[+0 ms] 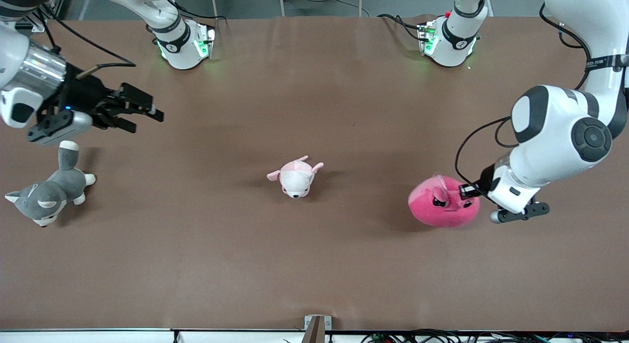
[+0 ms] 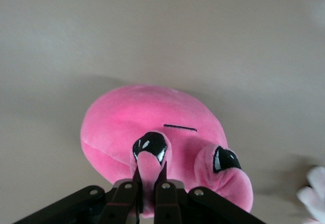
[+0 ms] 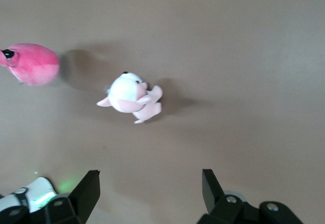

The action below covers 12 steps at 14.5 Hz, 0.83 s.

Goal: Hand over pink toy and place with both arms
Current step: 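Lift the pink pig toward the right gripper while the right gripper approaches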

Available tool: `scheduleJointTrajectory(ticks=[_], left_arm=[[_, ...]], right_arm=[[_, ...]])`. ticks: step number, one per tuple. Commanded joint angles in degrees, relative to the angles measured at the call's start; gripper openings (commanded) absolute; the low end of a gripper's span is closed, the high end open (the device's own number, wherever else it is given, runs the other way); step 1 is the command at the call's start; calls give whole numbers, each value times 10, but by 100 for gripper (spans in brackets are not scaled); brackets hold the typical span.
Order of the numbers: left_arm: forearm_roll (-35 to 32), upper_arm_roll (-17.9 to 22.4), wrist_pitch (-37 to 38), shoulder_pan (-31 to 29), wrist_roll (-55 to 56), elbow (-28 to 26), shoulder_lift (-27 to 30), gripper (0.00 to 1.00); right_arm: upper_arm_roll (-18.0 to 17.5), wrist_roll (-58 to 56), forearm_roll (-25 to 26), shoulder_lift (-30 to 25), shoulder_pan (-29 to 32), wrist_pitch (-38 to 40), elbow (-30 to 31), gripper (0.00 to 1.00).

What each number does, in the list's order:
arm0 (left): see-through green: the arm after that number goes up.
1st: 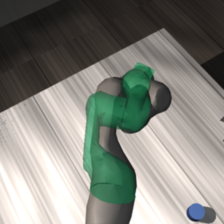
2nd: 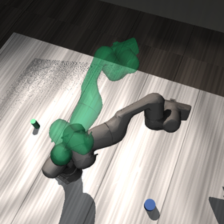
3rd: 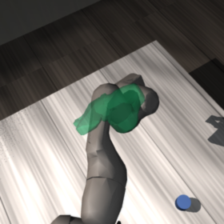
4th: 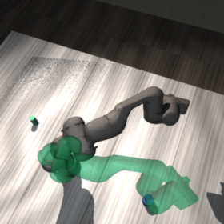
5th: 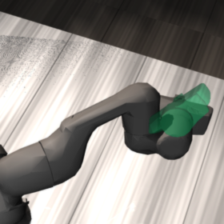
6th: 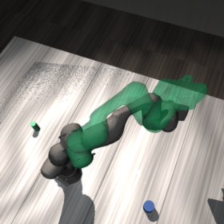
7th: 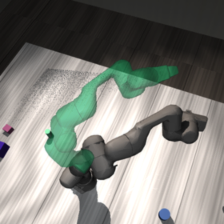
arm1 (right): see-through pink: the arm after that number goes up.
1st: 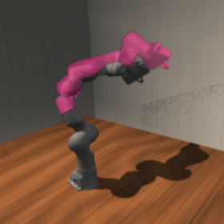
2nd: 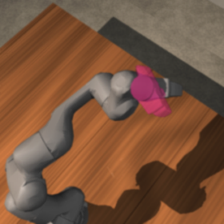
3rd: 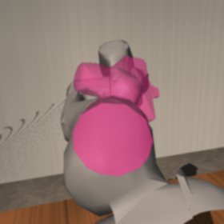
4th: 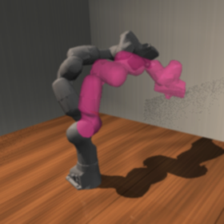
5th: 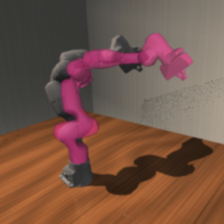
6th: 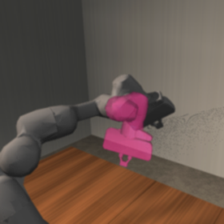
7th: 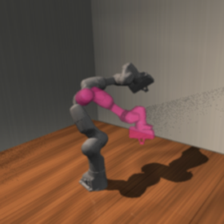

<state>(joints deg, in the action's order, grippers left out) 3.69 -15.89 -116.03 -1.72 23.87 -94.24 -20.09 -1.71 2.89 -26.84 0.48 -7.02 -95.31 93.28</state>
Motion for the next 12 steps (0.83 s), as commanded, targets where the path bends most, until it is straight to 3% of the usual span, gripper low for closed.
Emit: scheduleJointTrajectory(ticks=[1, 4, 8, 12], left_arm=[[6, -54, 21, -1, 97, 27, 11, 1], [10, -120, 58, 1, 190, 70, 11, 1], [53, -182, 67, 11, 333, 114, 3, 1], [55, -184, 54, 75, 386, 146, -21, 1]], right_arm=[[5, 46, -30, -6, -33, -8, 5, 83], [5, 85, -75, 3, -55, -13, 5, 83], [5, 89, -79, 16, -97, -36, 5, 80], [4, 139, -79, 18, -120, -61, 4, 80]])
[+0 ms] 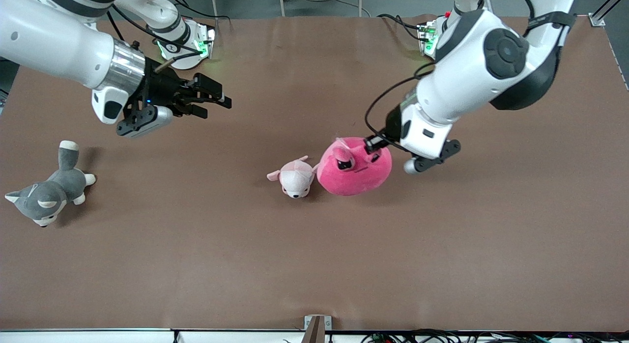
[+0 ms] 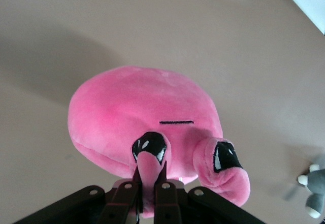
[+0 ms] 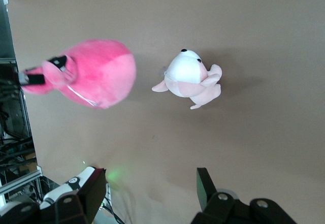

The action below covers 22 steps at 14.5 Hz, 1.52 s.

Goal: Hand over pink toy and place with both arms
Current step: 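Lift the pink pig toward the right gripper while the right gripper approaches, then grasp the pink pig with the right gripper beside the left gripper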

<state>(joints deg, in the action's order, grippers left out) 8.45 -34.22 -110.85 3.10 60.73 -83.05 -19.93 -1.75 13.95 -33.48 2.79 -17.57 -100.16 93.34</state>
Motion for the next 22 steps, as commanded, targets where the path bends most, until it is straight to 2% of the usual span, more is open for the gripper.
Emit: scheduleJointTrajectory(ticks=[1, 5, 8, 14, 15, 17, 20, 22], left_arm=[[7, -1, -7, 40, 29, 42, -34, 1], [7, 0, -67, 96, 110, 51, -55, 1], [7, -1, -98, 114, 121, 54, -58, 1], [8, -1, -103, 135, 133, 69, -65, 1], [10, -1, -103, 139, 133, 70, -65, 1], [14, -1, -103, 140, 133, 70, -64, 1], [14, -1, -104, 140, 133, 70, -64, 1], [15, -1, -104, 140, 132, 70, -63, 1]], right_arm=[[4, 32, -13, -5, -15, -14, 3, 80], [5, 69, -20, 20, -47, -50, -10, 80], [5, 71, -18, 34, -58, -60, -11, 80], [5, 69, -10, 56, -74, -81, -11, 80], [5, 69, -3, 56, -77, -85, -11, 80], [5, 70, 43, 62, -87, -94, -11, 80], [5, 75, 45, 64, -90, -94, -11, 79], [5, 75, 45, 64, -90, -94, -11, 73]])
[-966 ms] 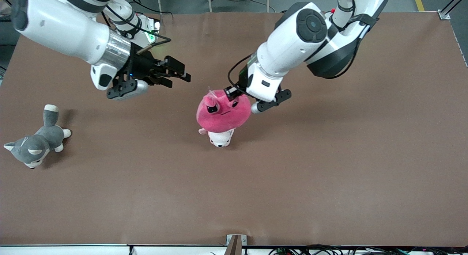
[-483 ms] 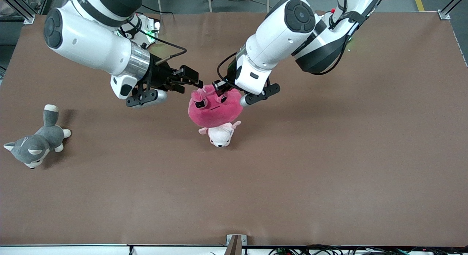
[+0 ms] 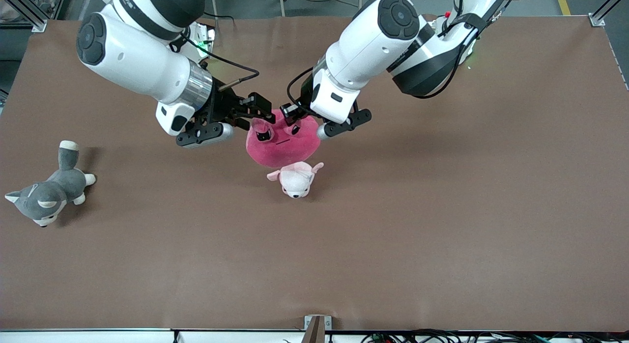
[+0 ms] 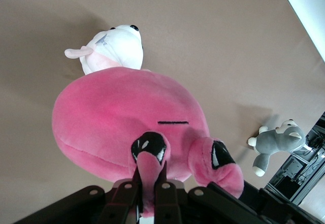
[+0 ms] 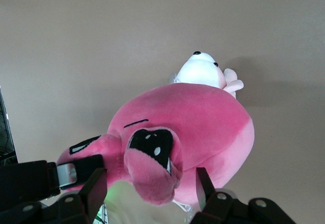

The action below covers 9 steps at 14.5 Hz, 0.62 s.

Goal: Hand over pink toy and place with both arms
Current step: 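Grasp the pink pig with the right gripper beside the left gripper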

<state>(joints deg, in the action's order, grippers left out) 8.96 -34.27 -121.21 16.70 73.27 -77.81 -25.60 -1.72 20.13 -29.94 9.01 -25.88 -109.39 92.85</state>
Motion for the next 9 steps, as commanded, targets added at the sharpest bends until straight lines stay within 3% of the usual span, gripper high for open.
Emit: scheduleJointTrajectory(ticks=[1, 2, 5, 6, 9], left_arm=[[10, -1, -1, 4, 6, 18, -7, 1], [9, -1, -1, 4, 6, 18, -7, 1], [10, -1, -1, 4, 6, 18, -6, 1], [9, -1, -1, 4, 6, 18, -6, 1], [9, -1, -1, 4, 6, 18, -7, 2]], right_arm=[[5, 13, 9, 4, -7, -2, -6, 68], [5, 12, 10, 6, -7, -1, -6, 58], [4, 12, 10, 6, -7, 1, -6, 13], [4, 12, 10, 5, -7, 1, -6, 5], [5, 12, 10, 6, -8, 1, -6, 4]])
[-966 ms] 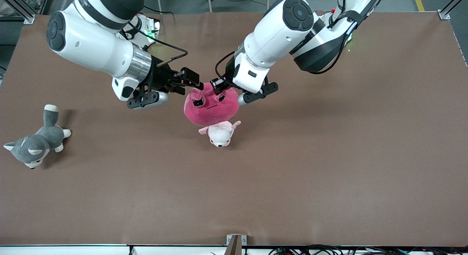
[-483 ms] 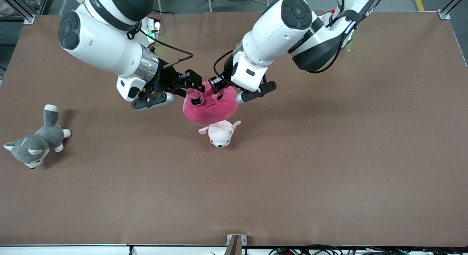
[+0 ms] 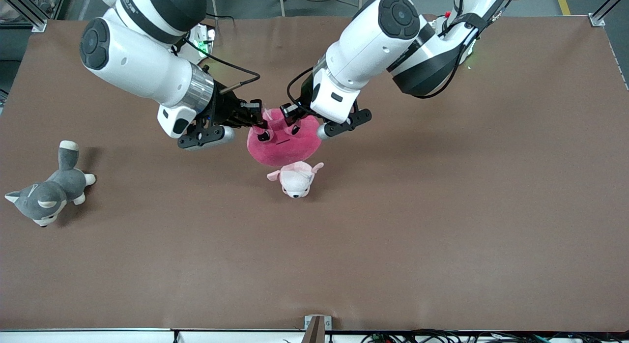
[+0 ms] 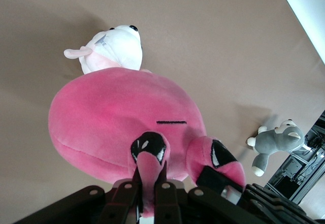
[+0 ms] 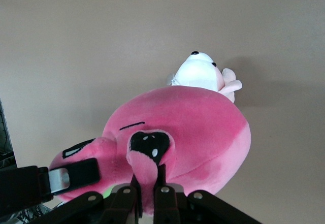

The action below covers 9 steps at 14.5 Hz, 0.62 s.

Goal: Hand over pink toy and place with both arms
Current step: 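Grasp the pink pig with the right gripper beside the left gripper, then open the left gripper and carry the pig away with the right gripper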

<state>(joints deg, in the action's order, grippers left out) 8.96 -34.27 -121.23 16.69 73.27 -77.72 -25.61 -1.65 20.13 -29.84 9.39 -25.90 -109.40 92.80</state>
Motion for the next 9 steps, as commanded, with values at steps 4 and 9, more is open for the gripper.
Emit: scheduleJointTrajectory(ticks=[4, 9], left_arm=[[1, 3, 9, -1, 8, 15, -1, 77], [-77, 10, 86, -31, 4, 13, 15, 100]], right_arm=[[3, 12, 8, 0, -6, 7, -6, 1], [10, 4, 8, -4, 18, 77, -41, 1]])
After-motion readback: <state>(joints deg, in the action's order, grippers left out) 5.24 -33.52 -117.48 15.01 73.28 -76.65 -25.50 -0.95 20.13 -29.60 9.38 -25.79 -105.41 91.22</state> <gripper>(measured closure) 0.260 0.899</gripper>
